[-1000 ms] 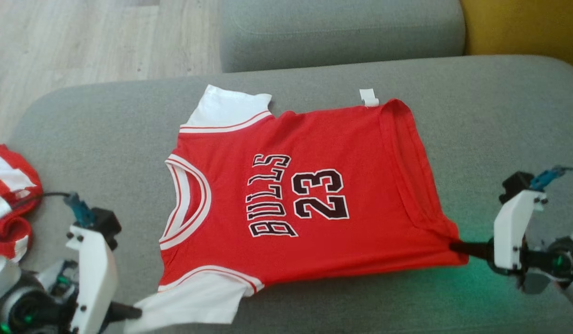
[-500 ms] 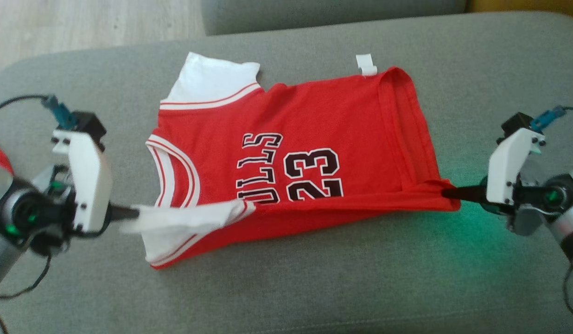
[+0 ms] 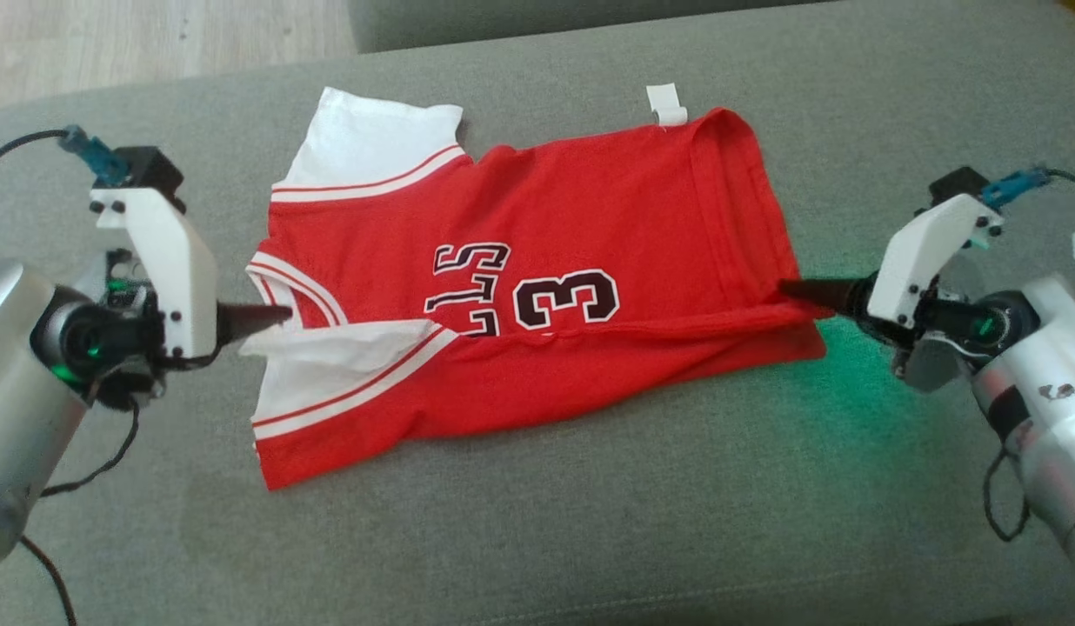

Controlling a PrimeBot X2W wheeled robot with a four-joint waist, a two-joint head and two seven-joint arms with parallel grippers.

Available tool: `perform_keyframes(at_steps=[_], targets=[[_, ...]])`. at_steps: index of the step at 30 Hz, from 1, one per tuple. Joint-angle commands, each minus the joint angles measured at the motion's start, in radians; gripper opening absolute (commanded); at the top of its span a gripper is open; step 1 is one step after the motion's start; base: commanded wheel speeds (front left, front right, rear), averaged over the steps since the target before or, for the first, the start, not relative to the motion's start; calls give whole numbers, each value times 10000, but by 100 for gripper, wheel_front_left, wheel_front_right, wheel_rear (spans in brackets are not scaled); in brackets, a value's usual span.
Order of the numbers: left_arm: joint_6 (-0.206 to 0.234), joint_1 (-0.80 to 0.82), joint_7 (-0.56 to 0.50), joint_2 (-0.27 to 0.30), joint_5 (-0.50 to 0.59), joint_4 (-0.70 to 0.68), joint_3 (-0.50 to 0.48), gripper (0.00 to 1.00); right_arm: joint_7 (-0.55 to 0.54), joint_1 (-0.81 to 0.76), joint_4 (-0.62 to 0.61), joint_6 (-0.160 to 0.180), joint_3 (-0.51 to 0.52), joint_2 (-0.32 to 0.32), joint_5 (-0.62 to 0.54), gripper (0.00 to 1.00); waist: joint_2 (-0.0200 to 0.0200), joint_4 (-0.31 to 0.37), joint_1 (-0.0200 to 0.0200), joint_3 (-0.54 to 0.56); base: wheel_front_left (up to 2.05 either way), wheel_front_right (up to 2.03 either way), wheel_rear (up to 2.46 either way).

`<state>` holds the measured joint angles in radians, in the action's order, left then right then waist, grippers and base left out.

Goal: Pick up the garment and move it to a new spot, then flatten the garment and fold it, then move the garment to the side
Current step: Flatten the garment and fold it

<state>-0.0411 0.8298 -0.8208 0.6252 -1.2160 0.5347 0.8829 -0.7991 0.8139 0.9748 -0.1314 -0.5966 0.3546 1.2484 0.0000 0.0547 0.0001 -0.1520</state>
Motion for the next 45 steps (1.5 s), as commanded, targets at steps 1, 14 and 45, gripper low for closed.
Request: perform_keyframes(at_steps=[1,14,45], targets=[[-130,619,401,323,115,42,-702,100,411,322,-137,7,203,-15,85,100,0,-24,-1,123,0,0,0],[315,-315,6294,139,2222,-553,-1202,100,6197,-1865,-3407,7,1762,506,61,100,0,-374,-1,963,0,0,0],[3316,-5832,9179,-1323,3950,-2930,-1923,100,7945,-4481,-2376,7,3209,-1137,-7313,100,0,-721,-1,470,0,0,0]])
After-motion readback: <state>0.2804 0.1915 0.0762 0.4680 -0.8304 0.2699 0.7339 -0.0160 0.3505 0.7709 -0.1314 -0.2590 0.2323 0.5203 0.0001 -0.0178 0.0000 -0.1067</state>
